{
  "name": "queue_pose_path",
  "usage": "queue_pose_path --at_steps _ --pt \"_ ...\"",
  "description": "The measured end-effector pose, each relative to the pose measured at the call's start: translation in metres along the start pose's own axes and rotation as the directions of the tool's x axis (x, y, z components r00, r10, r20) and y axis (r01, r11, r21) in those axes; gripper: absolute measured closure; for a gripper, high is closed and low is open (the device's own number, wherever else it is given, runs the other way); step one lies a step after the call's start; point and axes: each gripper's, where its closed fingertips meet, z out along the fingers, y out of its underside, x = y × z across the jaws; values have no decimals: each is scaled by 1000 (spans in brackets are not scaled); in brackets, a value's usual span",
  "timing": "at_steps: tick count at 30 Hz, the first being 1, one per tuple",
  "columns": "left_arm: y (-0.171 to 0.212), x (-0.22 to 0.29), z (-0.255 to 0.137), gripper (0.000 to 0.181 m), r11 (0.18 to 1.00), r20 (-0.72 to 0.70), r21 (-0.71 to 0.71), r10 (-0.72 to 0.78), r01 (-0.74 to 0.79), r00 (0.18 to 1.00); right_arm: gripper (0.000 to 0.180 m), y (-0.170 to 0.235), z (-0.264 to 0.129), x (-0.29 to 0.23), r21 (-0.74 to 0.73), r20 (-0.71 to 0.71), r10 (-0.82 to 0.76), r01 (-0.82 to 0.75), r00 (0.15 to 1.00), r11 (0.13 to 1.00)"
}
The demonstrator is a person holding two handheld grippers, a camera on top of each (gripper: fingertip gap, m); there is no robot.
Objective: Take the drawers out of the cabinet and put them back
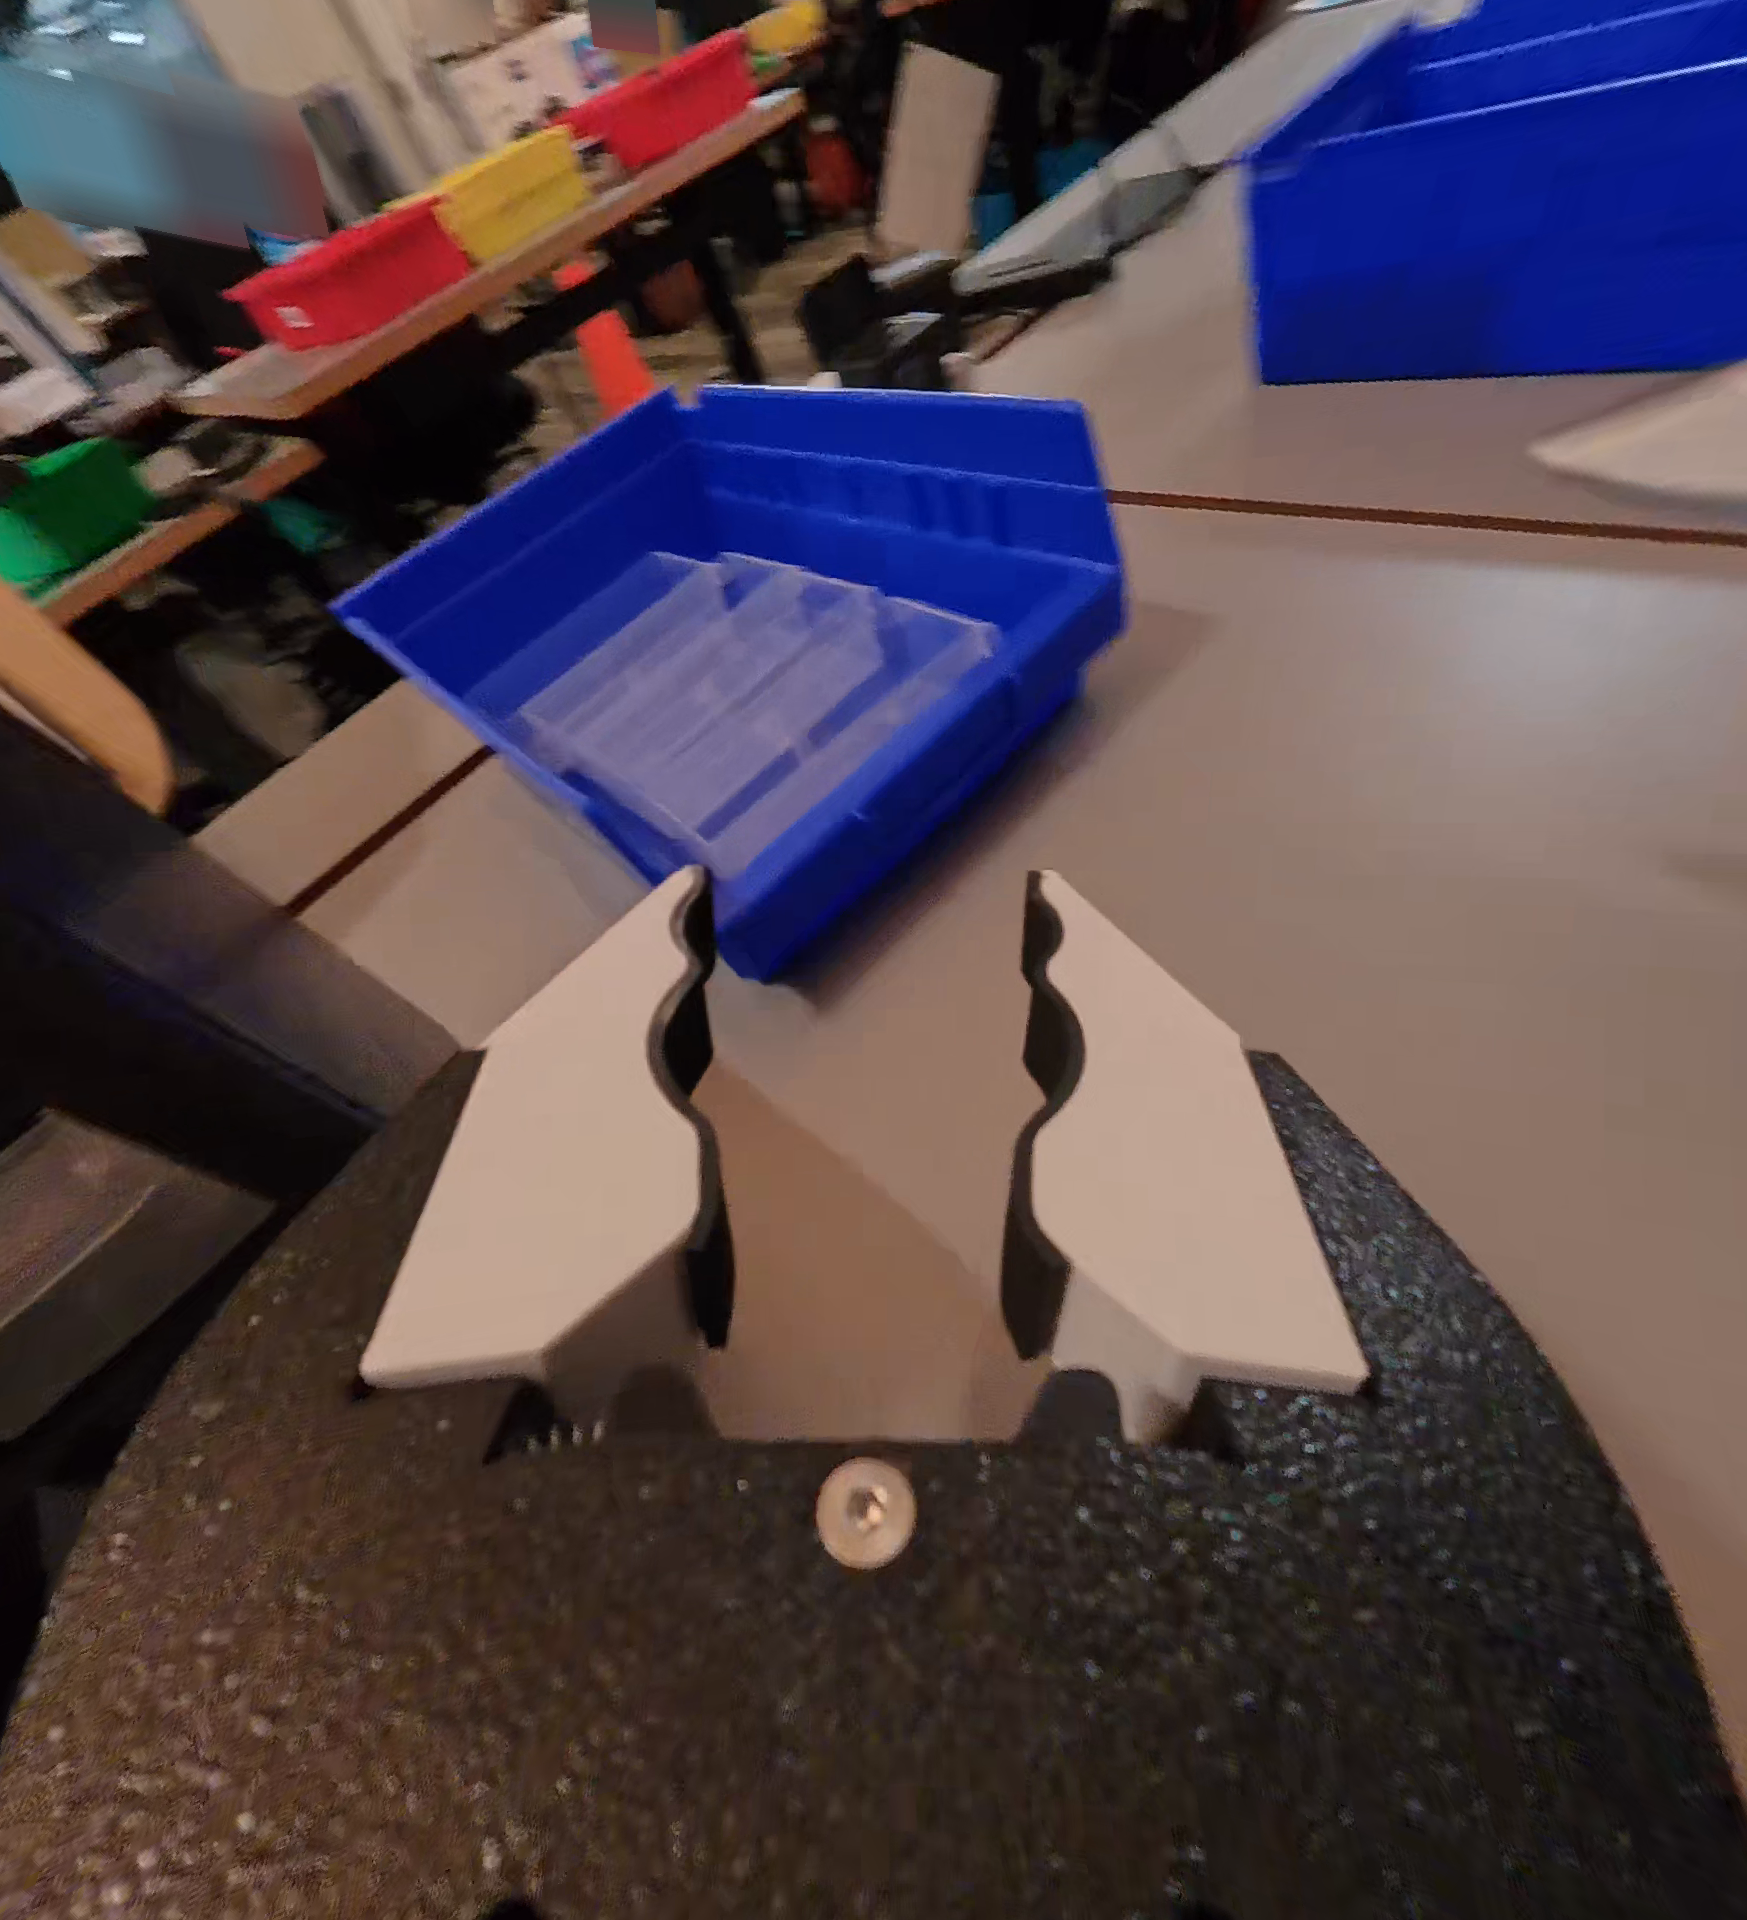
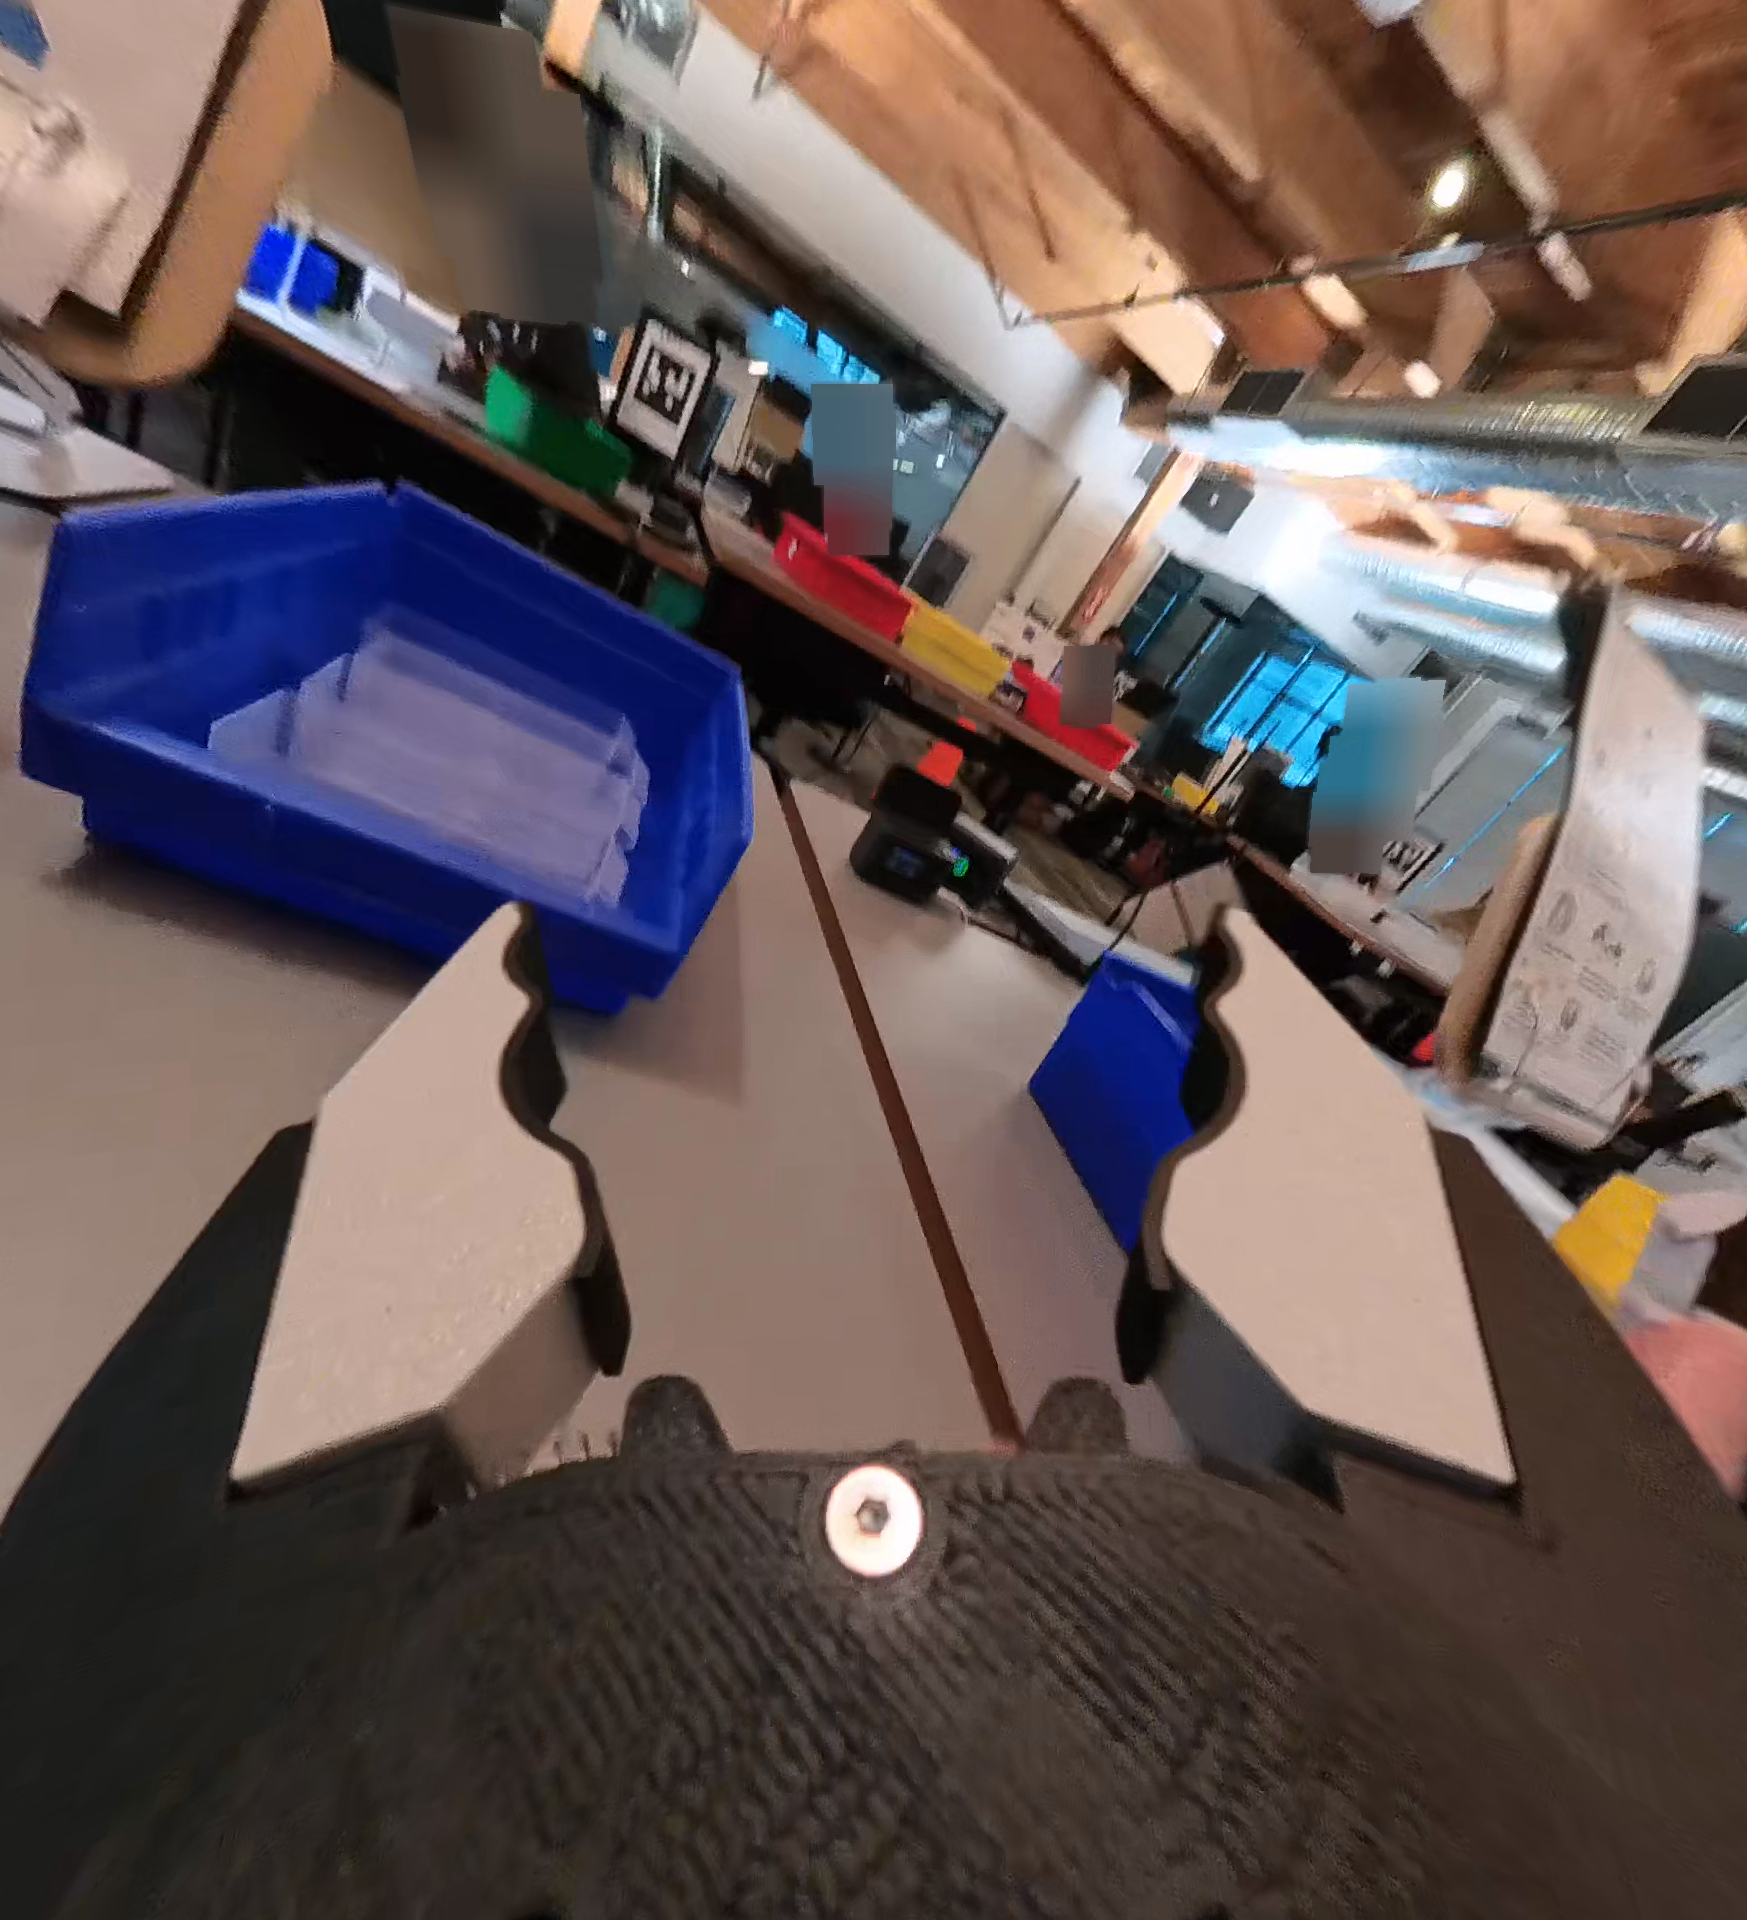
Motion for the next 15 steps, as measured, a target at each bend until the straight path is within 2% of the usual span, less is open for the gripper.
queue_pose_path --at_steps 2,3,5,6,7,8,10,15 --pt "-1 -16 23 113 1000 123 -6 -28 29 992 44 17 7 11 -68 -78 77 -82 994 994" --pt "-2 -24 32 109 999 173 -6 -46 48 984 44 25 8 18 -91 -130 95 -108 987 990" --pt "-5 -37 48 105 996 242 4 -86 88 967 43 30 9 20 -87 -129 92 -104 987 991" --pt "-5 -44 54 105 995 279 1 -95 99 956 52 32 8 21 -94 -138 79 -93 987 991" --pt "-4 -55 58 105 994 334 -6 -102 111 937 54 35 9 22 -107 -142 84 -100 986 989" --pt "-3 -63 61 111 991 384 -8 -121 134 916 54 39 9 23 -126 -149 110 -129 983 984" --pt "-4 -68 69 110 990 416 -3 -130 144 900 53 44 9 26 -142 -168 160 -185 973 973" --pt "-1 -86 88 122 989 542 -23 -109 144 833 52 57 9 32 -204 -187 147 -185 971 961"
